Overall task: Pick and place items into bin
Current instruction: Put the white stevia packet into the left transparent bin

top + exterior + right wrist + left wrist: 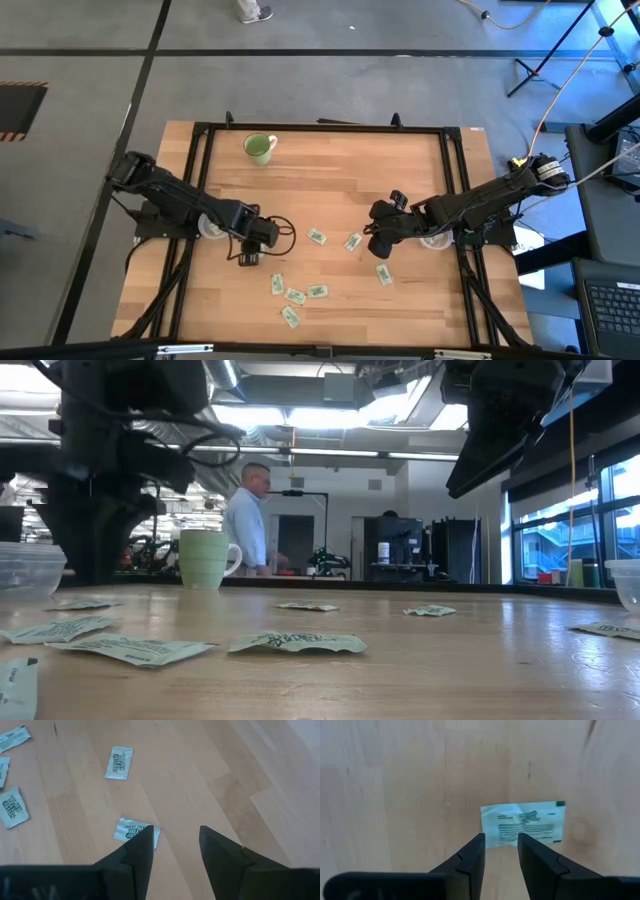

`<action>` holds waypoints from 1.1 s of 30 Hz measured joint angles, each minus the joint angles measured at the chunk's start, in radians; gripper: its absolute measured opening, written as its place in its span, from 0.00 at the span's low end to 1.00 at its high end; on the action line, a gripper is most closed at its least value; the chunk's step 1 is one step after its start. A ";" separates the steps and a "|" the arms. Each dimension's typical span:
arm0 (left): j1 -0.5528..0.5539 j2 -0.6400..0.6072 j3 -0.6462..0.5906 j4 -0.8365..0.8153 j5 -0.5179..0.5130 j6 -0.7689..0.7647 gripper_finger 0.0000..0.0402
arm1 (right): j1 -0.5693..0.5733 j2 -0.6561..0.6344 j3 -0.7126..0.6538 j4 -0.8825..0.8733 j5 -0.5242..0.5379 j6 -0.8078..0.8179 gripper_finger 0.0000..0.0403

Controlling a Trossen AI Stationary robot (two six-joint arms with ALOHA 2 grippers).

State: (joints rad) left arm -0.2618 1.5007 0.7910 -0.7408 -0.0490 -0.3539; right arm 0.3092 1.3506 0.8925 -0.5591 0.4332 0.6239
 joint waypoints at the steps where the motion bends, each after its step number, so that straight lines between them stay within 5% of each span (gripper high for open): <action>1: 0.000 0.013 0.000 0.006 0.002 0.000 0.27 | 0.000 0.000 0.000 0.000 0.000 0.001 0.40; 10: 0.000 0.101 0.004 0.033 0.029 0.001 0.23 | 0.000 0.000 0.000 0.000 0.000 0.001 0.40; 25: -0.001 0.113 0.003 0.034 0.038 0.010 0.01 | 0.000 0.000 0.000 0.000 0.000 0.000 0.40; 33: 0.001 0.003 0.045 -0.107 0.044 0.006 0.01 | 0.001 0.000 0.000 0.000 0.000 0.000 0.40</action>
State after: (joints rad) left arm -0.2611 1.5040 0.8364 -0.8483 -0.0052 -0.3480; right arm 0.3097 1.3506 0.8925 -0.5591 0.4332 0.6239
